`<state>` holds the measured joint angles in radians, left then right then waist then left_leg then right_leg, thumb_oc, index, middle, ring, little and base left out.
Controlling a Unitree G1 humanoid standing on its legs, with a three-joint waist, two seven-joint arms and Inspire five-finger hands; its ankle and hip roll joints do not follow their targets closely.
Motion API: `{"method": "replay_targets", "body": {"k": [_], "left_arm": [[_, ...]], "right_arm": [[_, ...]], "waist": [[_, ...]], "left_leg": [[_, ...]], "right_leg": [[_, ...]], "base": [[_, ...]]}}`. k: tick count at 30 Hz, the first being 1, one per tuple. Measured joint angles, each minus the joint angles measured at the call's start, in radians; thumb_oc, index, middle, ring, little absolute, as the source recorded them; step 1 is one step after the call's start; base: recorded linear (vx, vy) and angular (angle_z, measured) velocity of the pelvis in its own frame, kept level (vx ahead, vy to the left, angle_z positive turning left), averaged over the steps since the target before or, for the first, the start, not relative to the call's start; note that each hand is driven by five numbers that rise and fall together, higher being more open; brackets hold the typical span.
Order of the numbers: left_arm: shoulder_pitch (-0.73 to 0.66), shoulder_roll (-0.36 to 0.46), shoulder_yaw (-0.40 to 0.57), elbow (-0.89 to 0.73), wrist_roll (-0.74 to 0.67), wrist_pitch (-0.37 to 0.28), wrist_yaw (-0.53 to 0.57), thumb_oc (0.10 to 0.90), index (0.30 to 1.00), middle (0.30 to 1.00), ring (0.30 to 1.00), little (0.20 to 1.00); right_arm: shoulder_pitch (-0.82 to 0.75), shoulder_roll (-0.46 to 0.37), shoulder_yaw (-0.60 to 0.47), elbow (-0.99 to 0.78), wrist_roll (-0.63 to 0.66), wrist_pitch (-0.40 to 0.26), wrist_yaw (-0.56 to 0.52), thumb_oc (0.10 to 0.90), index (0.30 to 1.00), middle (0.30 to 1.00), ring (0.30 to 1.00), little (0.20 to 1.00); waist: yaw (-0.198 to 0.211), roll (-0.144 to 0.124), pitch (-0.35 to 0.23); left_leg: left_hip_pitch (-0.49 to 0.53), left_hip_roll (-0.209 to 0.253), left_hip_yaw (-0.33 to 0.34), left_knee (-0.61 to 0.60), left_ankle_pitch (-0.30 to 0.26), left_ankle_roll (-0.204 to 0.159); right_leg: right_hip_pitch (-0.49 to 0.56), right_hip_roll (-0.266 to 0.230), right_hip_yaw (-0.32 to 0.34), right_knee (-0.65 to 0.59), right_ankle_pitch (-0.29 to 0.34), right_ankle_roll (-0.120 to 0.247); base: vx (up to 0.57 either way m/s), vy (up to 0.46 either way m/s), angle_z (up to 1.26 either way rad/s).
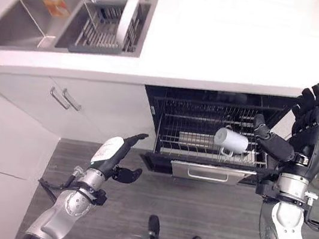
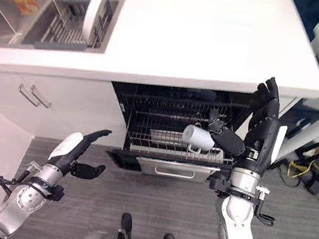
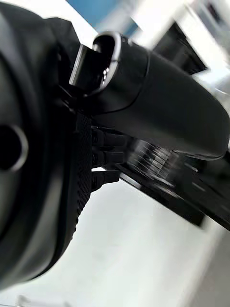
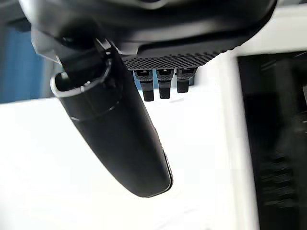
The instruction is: Place the dishes in the dishwasher.
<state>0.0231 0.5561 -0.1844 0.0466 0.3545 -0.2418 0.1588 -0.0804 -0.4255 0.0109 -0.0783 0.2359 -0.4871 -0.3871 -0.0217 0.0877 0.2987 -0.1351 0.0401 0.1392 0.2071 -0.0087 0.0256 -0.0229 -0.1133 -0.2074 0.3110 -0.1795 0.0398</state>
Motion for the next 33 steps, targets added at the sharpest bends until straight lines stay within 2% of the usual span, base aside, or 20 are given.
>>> {"method": "replay_targets", "body": {"k": [4,8,10,11,13,14,15,16,17,19,20,21,22,23,25,27,30,31,32,33], "left_arm": [[-0.014,-0.002,0.047,0.016,-0.078,-0.083,0.114,0.800,0.900,0.900,0.900,0.900],[-0.006,-0.047,0.121,0.030,-0.145,-0.119,0.191,0.800,0.900,0.900,0.900,0.900],[0.012,-0.051,0.161,0.011,-0.156,-0.121,0.207,0.800,0.900,0.900,0.900,0.900],[0.038,-0.051,0.194,-0.005,-0.159,-0.122,0.209,0.800,0.900,0.900,0.900,0.900],[0.082,-0.056,0.233,-0.016,-0.202,-0.122,0.218,0.800,0.900,0.900,0.900,0.900],[0.095,-0.063,0.241,-0.017,-0.238,-0.122,0.225,0.800,0.900,0.900,0.900,0.900],[0.107,-0.069,0.250,-0.018,-0.259,-0.122,0.225,0.800,0.900,0.900,0.900,0.900],[0.124,-0.079,0.254,-0.018,-0.278,-0.123,0.230,0.800,0.900,0.900,0.900,0.900],[0.131,-0.093,0.255,-0.017,-0.286,-0.124,0.230,0.800,0.900,0.900,0.900,0.900],[0.129,-0.129,0.258,-0.018,-0.339,-0.141,0.227,0.800,0.900,0.900,0.900,0.900],[0.134,-0.135,0.258,-0.018,-0.354,-0.145,0.226,0.800,0.900,0.900,0.900,0.900],[0.134,-0.140,0.251,-0.020,-0.380,-0.146,0.217,0.800,0.900,0.900,0.900,0.900],[0.134,-0.146,0.248,-0.035,-0.390,-0.150,0.208,0.800,0.900,0.900,0.900,0.900],[0.125,-0.141,0.250,-0.052,-0.400,-0.166,0.183,0.800,0.900,0.900,0.900,0.900],[0.112,-0.143,0.247,-0.051,-0.431,-0.174,0.152,0.800,0.900,0.900,0.900,0.900],[0.099,-0.147,0.229,-0.049,-0.456,-0.175,0.131,0.800,0.900,0.900,0.900,0.900],[0.059,-0.151,0.206,-0.046,-0.471,-0.181,0.096,0.800,0.900,0.900,0.900,0.900],[0.036,-0.152,0.206,-0.044,-0.487,-0.184,0.070,0.800,0.900,0.900,0.900,0.900],[0.013,-0.148,0.206,-0.046,-0.507,-0.212,0.064,0.800,0.900,0.900,0.900,0.900],[-0.007,-0.147,0.207,-0.041,-0.508,-0.214,0.047,0.800,0.900,0.900,0.900,0.900]], "right_arm": [[-0.001,0.005,0.038,-0.011,-0.072,-0.068,0.010,0.800,0.900,0.900,0.900,0.900],[0.094,0.074,0.022,-0.009,-0.014,-0.079,0.038,0.800,0.900,0.900,0.900,0.900],[0.134,0.096,0.019,-0.009,0.041,-0.077,0.067,0.800,0.900,0.900,0.900,0.900],[0.147,0.097,0.019,-0.009,0.070,-0.070,0.091,0.800,0.900,0.900,0.900,0.900],[0.159,0.094,0.016,-0.009,0.108,-0.068,0.122,0.800,0.900,0.900,0.900,0.900],[0.165,0.092,0.014,-0.008,0.126,-0.068,0.135,0.800,0.900,0.900,0.900,0.900],[0.168,0.092,0.014,-0.008,0.130,-0.068,0.140,0.800,0.900,0.900,0.900,0.900],[0.164,0.079,0.011,-0.007,0.145,-0.069,0.164,0.800,0.900,0.900,0.900,0.900],[0.163,0.069,0.009,-0.003,0.160,-0.069,0.173,0.800,0.900,0.900,0.900,0.900],[0.184,0.059,-0.003,0.004,0.187,-0.069,0.197,0.800,0.900,0.900,0.900,0.900],[0.192,0.058,-0.004,0.004,0.200,-0.070,0.207,0.800,0.900,0.900,0.900,0.900],[0.215,0.052,-0.004,0.004,0.200,-0.073,0.206,0.800,0.900,0.900,0.900,0.900],[0.230,0.056,-0.005,0.005,0.201,-0.073,0.204,0.800,0.900,0.900,0.900,0.900],[0.234,0.069,-0.002,0.009,0.211,-0.073,0.208,0.800,0.900,0.900,0.900,0.900],[0.219,0.085,-0.005,0.011,0.216,-0.075,0.209,0.800,0.900,0.900,0.900,0.900],[0.179,0.093,-0.009,0.011,0.213,-0.075,0.197,0.800,0.900,0.900,0.900,0.900],[0.175,0.046,-0.006,0.011,0.196,-0.073,0.165,0.800,0.900,0.900,0.900,0.900],[0.182,0.031,-0.020,0.011,0.195,-0.071,0.153,0.800,0.900,0.900,0.900,0.900],[0.189,0.018,-0.069,-0.008,0.197,-0.072,0.134,0.800,0.900,0.900,0.900,0.900],[0.191,0.024,-0.098,-0.015,0.198,-0.075,0.129,0.800,0.900,0.900,0.900,0.900]], "waist": [[0.003,-0.044,-0.068],[-0.001,-0.049,-0.134],[-0.003,-0.045,-0.144],[-0.002,-0.046,-0.145],[-0.004,-0.048,-0.146],[-0.006,-0.051,-0.146],[-0.010,-0.057,-0.148],[-0.002,-0.063,-0.149],[0.001,-0.053,-0.148],[0.002,-0.061,-0.149],[0.010,-0.062,-0.149],[0.015,-0.083,-0.145],[0.019,-0.103,-0.136],[0.023,-0.129,-0.120],[0.015,-0.134,-0.109],[-0.005,-0.098,-0.077],[-0.006,-0.055,-0.056],[-0.024,-0.054,-0.054],[-0.044,-0.043,-0.063],[-0.060,-0.040,-0.066]], "left_leg": [[0.002,-0.027,-0.004,0.027,-0.027,0.011],[-0.025,-0.058,-0.005,0.072,-0.067,0.055],[-0.036,-0.066,0.002,0.094,-0.087,0.083],[-0.036,-0.067,0.011,0.093,-0.088,0.086],[-0.036,-0.068,0.008,0.081,-0.078,0.077],[-0.036,-0.072,-0.008,0.074,-0.076,0.075],[-0.036,-0.082,-0.010,0.073,-0.075,0.074],[-0.035,-0.106,-0.005,0.072,-0.072,0.080],[-0.037,-0.114,-0.010,0.064,-0.067,0.073],[-0.034,-0.145,-0.048,0.031,-0.045,0.071],[-0.032,-0.150,-0.047,0.017,-0.037,0.054],[0.001,-0.164,-0.039,-0.027,-0.031,-0.033],[-0.024,-0.153,-0.011,0.060,-0.039,-0.083],[-0.093,-0.128,-0.069,0.264,-0.076,-0.037],[-0.120,-0.046,-0.090,0.285,-0.108,-0.046],[-0.166,0.036,-0.097,0.195,-0.095,-0.070],[-0.263,0.092,-0.172,0.183,-0.069,-0.091],[-0.246,0.117,-0.111,0.185,-0.067,-0.082],[-0.154,0.105,-0.008,0.183,-0.093,-0.042],[-0.128,0.072,-0.001,0.174,-0.047,-0.036]], "right_leg": [[0.012,-0.023,0.004,-0.006,-0.011,0.013],[0.013,-0.044,0.011,-0.007,-0.024,0.010],[0.004,-0.051,0.027,0.019,-0.010,0.038],[-0.021,-0.046,0.034,0.061,-0.012,0.052],[-0.066,0.044,0.078,0.152,-0.051,0.049],[-0.076,0.140,0.150,0.148,-0.067,0.029],[-0.076,0.199,0.176,0.118,-0.070,0.023],[-0.075,0.183,0.124,0.081,-0.071,-0.074],[-0.076,0.178,0.114,0.077,-0.069,-0.085],[-0.089,0.168,0.115,0.098,-0.083,-0.105],[-0.082,0.166,0.097,0.094,-0.084,-0.113],[-0.059,0.160,0.119,0.069,-0.063,-0.162],[-0.040,0.134,0.112,0.043,-0.053,-0.175],[-0.030,0.122,0.109,0.046,-0.057,-0.177],[-0.018,0.119,0.114,0.039,-0.066,-0.168],[0.001,0.114,0.117,0.040,-0.071,-0.155],[0.032,0.087,0.132,0.063,-0.099,-0.099],[0.083,0.052,0.133,0.042,-0.110,-0.058],[0.150,-0.005,0.140,-0.003,-0.118,0.000],[0.178,-0.030,0.142,-0.005,-0.124,0.031]], "base": [[0.00,0.231,0.06],[0.02,0.229,0.08],[0.03,0.104,-0.03],[0.06,0.057,-0.26],[0.09,0.048,-0.05],[0.06,0.023,0.30],[0.02,-0.040,0.31],[0.06,-0.106,0.22],[0.09,-0.132,0.38],[0.18,-0.128,0.49],[0.15,-0.066,0.33],[0.11,0.041,0.26],[0.14,0.107,0.28],[0.23,0.260,0.14],[0.22,0.317,0.09],[0.19,0.331,-0.03],[0.25,0.507,-0.15],[0.37,0.742,-0.21],[0.35,0.645,-0.06],[0.34,0.607,-0.03]]}}
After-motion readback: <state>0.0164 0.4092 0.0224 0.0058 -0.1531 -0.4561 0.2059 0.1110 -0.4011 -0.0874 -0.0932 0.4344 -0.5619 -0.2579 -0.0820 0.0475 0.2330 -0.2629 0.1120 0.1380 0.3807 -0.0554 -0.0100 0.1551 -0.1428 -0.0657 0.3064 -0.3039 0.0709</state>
